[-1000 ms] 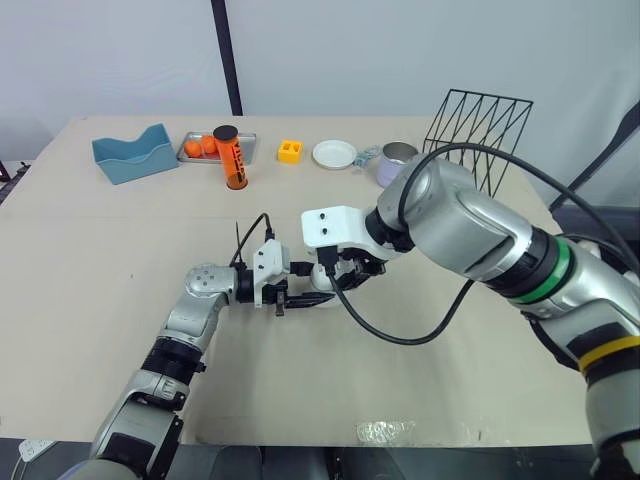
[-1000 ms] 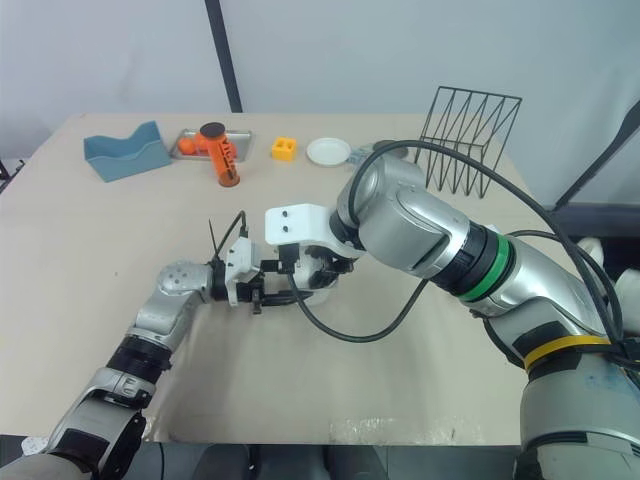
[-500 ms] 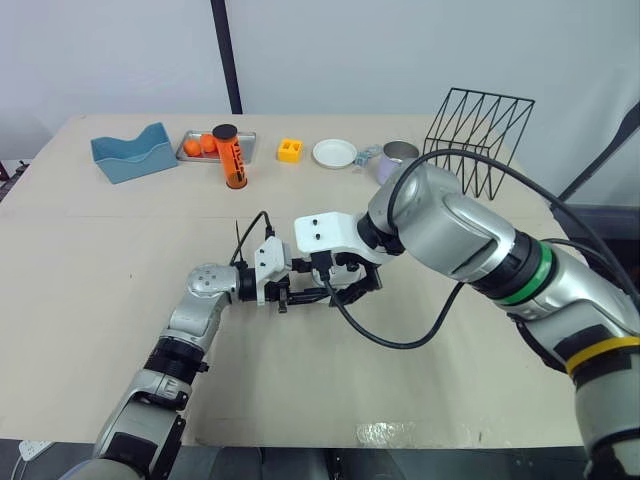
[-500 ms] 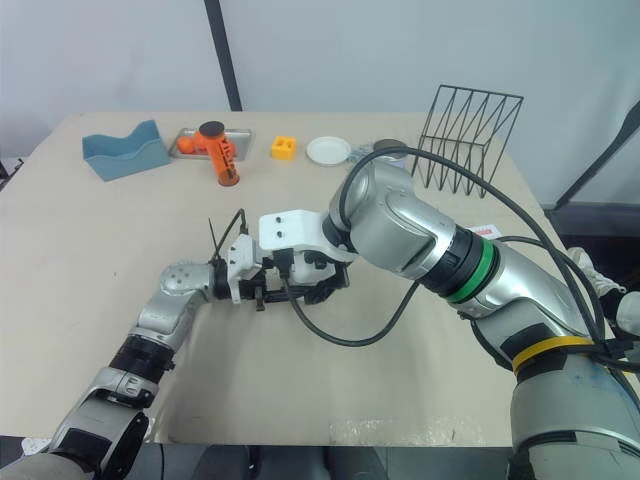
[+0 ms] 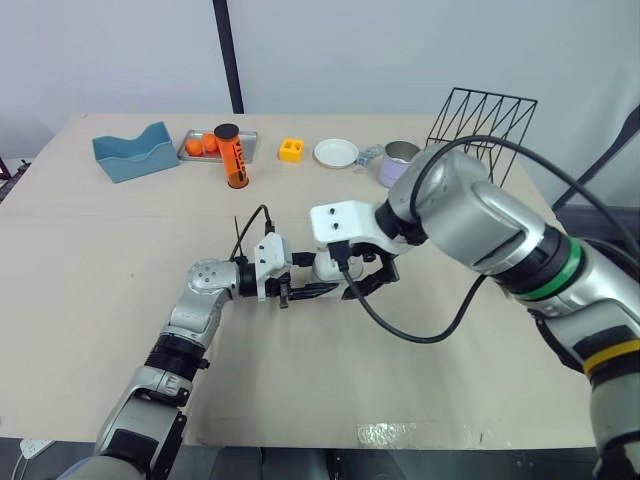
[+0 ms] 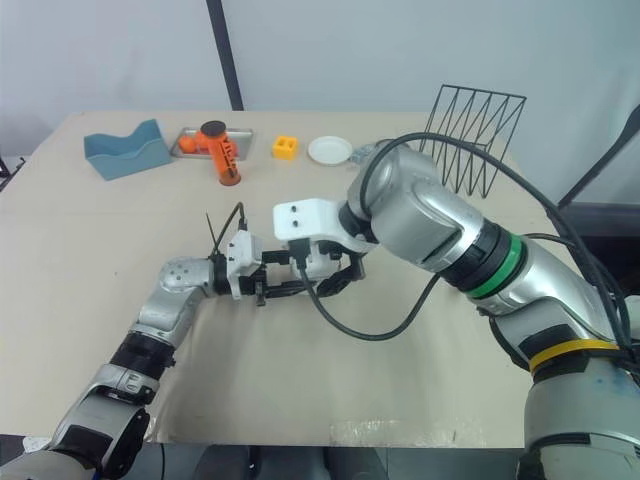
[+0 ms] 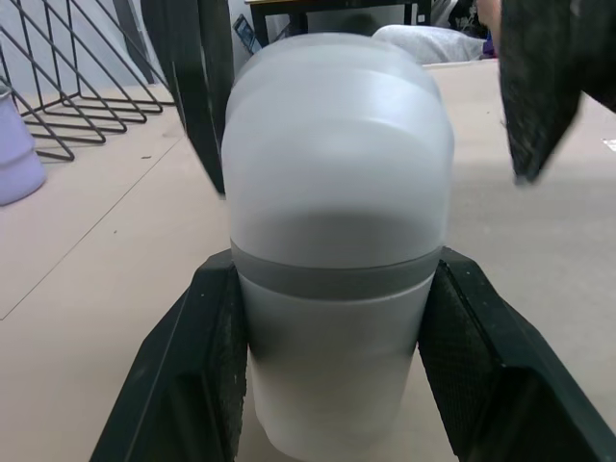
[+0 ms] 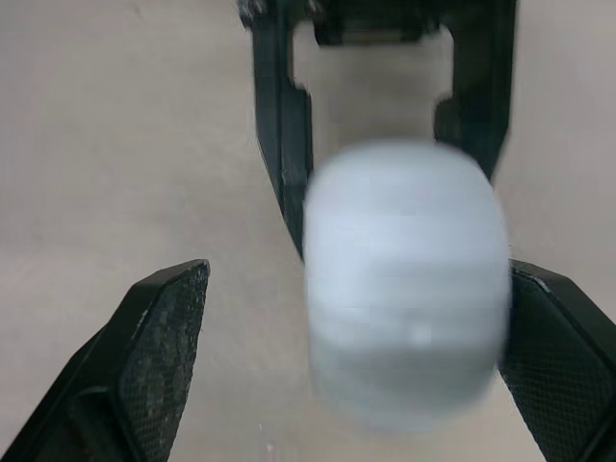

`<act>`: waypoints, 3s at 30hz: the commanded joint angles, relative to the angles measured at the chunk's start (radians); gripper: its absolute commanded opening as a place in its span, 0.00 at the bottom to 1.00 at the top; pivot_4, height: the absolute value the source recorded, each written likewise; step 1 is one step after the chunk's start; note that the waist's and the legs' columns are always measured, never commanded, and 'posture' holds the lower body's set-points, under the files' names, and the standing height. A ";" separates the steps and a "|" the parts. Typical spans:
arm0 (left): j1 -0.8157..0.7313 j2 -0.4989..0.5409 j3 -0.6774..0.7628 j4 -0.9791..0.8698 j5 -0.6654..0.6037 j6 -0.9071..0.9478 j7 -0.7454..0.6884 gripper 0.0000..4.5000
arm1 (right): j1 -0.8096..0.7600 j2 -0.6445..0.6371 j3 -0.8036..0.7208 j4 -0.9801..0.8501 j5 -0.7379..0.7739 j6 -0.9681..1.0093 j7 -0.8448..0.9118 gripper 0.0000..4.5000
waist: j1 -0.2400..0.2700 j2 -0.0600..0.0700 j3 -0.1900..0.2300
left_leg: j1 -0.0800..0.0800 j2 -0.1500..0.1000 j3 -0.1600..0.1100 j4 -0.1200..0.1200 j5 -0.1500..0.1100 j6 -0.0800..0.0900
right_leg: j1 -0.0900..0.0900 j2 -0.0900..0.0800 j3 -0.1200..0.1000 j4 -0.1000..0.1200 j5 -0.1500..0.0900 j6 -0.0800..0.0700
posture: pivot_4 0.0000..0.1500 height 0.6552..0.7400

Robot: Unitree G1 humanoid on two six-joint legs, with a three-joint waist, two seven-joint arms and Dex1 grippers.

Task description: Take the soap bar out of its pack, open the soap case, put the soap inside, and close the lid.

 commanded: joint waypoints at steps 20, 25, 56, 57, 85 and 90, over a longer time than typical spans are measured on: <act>0.000 0.018 0.034 -0.037 -0.033 -0.008 -0.024 0.43 | 0.025 0.157 -0.588 -0.076 0.347 0.392 -0.219 0.03 | 0.001 0.000 0.000 | 0.000 0.000 0.000 -0.001 0.000 0.000 | 0.000 0.000 0.000 0.000 0.000 0.000 | 1.00 0.97; -0.014 0.018 0.040 -0.028 -0.033 -0.007 -0.018 0.43 | 0.197 0.199 -0.660 -0.185 0.420 0.398 -0.330 0.03 | 0.001 0.000 0.000 | 0.000 0.000 0.000 -0.001 0.000 0.000 | 0.000 0.000 0.000 0.000 0.000 0.000 | 1.00 0.97; -0.021 0.012 0.046 -0.064 -0.045 0.017 0.002 0.43 | 0.573 0.308 -0.644 -0.106 0.540 0.192 -0.598 0.03 | -0.001 0.000 0.000 | -0.001 -0.001 0.000 -0.002 0.001 0.001 | 0.000 0.000 0.001 0.000 0.000 0.000 | 1.00 0.97; -0.021 0.014 0.046 -0.064 -0.044 0.017 0.001 0.43 | 0.564 0.315 -0.661 -0.100 0.552 0.198 -0.605 0.03 | -0.001 0.000 0.000 | -0.001 -0.001 0.000 -0.001 0.001 0.001 | 0.000 0.000 0.001 0.000 0.000 0.000 | 1.00 0.97; 0.096 0.053 0.039 -0.150 -0.078 0.085 -0.046 0.43 | 0.624 0.264 -0.768 -0.251 0.812 0.287 -0.719 0.03 | -0.001 0.000 0.000 | -0.001 -0.001 0.001 -0.003 0.001 0.001 | 0.000 0.000 0.002 0.000 0.000 0.000 | 1.00 0.97; 0.092 0.047 0.035 -0.152 -0.082 0.081 -0.043 0.43 | 0.660 0.252 -0.709 -0.218 0.777 0.272 -0.732 0.03 | -0.001 0.000 0.000 | -0.001 -0.001 0.001 -0.003 0.001 0.001 | 0.000 0.000 0.002 -0.001 0.000 0.001 | 1.00 0.97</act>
